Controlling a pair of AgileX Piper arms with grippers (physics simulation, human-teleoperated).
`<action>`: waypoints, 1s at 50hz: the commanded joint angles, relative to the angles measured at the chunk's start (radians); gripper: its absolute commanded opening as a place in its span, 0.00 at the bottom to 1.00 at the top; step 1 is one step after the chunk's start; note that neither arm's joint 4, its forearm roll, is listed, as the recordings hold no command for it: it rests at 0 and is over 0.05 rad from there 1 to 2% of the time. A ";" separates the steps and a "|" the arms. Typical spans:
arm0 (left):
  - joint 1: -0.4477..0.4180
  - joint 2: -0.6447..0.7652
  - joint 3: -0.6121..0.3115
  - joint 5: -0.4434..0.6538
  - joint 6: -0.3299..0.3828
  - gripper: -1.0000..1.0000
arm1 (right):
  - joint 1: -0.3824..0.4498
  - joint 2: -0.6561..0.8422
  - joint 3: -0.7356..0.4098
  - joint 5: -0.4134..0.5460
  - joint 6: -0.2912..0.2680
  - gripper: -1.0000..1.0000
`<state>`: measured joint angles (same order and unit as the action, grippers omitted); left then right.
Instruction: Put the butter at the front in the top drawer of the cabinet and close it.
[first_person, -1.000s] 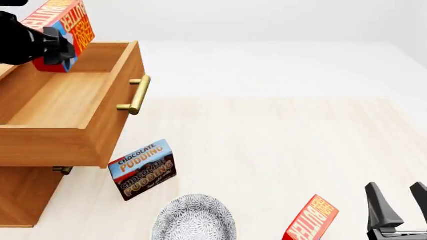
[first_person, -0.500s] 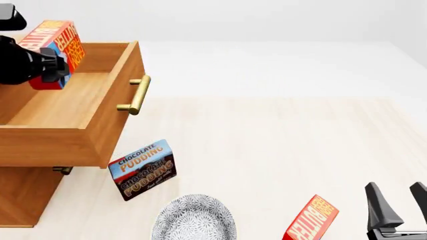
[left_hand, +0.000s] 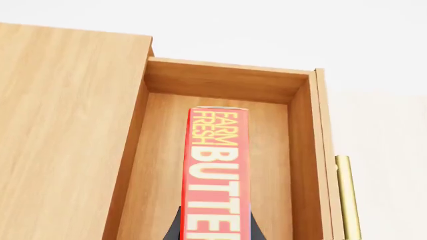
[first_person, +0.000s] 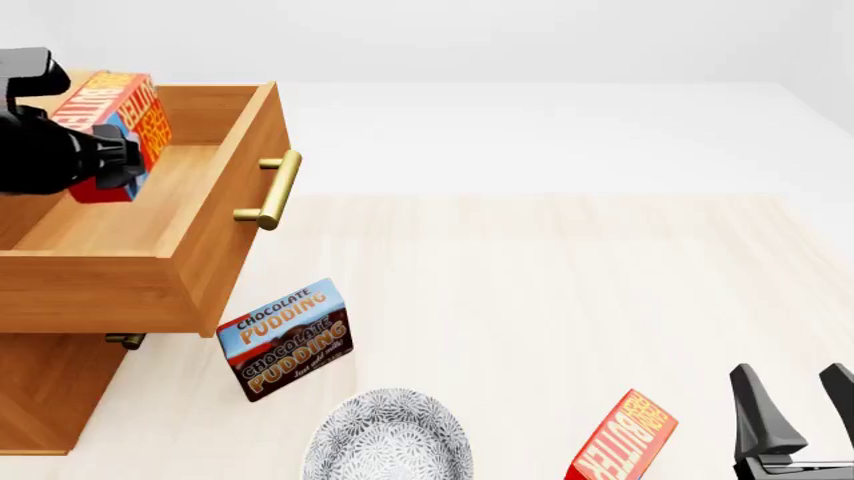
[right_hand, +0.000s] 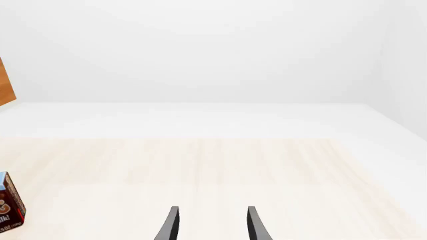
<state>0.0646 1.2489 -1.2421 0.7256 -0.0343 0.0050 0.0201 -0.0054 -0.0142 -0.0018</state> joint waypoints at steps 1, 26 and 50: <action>0.005 0.001 0.002 -0.022 0.018 0.00 | 0.000 0.002 0.001 -0.002 0.001 1.00; 0.039 0.120 0.003 -0.079 0.038 0.00 | 0.000 -0.005 0.000 0.006 0.000 1.00; 0.022 0.162 0.076 -0.168 0.017 0.00 | 0.000 -0.006 0.000 0.006 0.001 1.00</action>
<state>0.0952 1.3902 -1.1918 0.5933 -0.0307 0.0051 0.0147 -0.0062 -0.0081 -0.0019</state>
